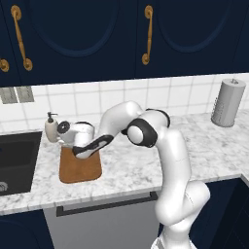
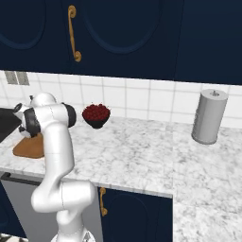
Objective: Pick up the sponge from the counter and clean the cutting board by briefly scrubbing or pressing down on the cutting board. Once finished, release the sponge.
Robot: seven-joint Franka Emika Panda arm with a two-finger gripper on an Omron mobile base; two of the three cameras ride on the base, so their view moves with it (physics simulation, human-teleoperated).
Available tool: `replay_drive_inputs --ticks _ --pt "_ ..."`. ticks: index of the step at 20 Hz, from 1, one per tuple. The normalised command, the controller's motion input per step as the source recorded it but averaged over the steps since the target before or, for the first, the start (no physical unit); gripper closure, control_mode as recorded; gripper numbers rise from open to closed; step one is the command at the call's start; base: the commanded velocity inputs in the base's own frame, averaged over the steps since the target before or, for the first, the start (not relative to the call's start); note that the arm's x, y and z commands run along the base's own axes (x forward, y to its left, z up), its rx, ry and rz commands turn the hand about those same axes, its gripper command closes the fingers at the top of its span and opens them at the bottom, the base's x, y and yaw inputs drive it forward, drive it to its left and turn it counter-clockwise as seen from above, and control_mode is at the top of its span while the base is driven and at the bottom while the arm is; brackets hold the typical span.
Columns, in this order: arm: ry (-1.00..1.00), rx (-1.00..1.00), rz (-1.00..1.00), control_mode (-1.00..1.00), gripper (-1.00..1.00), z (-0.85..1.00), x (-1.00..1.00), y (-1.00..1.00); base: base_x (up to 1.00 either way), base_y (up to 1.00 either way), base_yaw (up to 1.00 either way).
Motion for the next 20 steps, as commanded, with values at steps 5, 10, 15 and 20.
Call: replay_drive_inputs --ticks 5,10,15,20 --pt "0.00 -0.01 0.00 -1.00 1.00 -0.40 -0.81 0.17 0.00 0.00 0.00" --pt "0.02 0.00 0.00 -1.00 1.00 -0.30 -1.00 0.06 0.00 0.00 0.00" --pt "0.00 0.00 0.02 -1.00 1.00 -0.30 -1.00 0.08 0.00 0.00 0.00" --pt "0.02 0.00 0.04 -1.00 1.00 -0.32 -1.00 0.10 0.00 0.00 0.00"
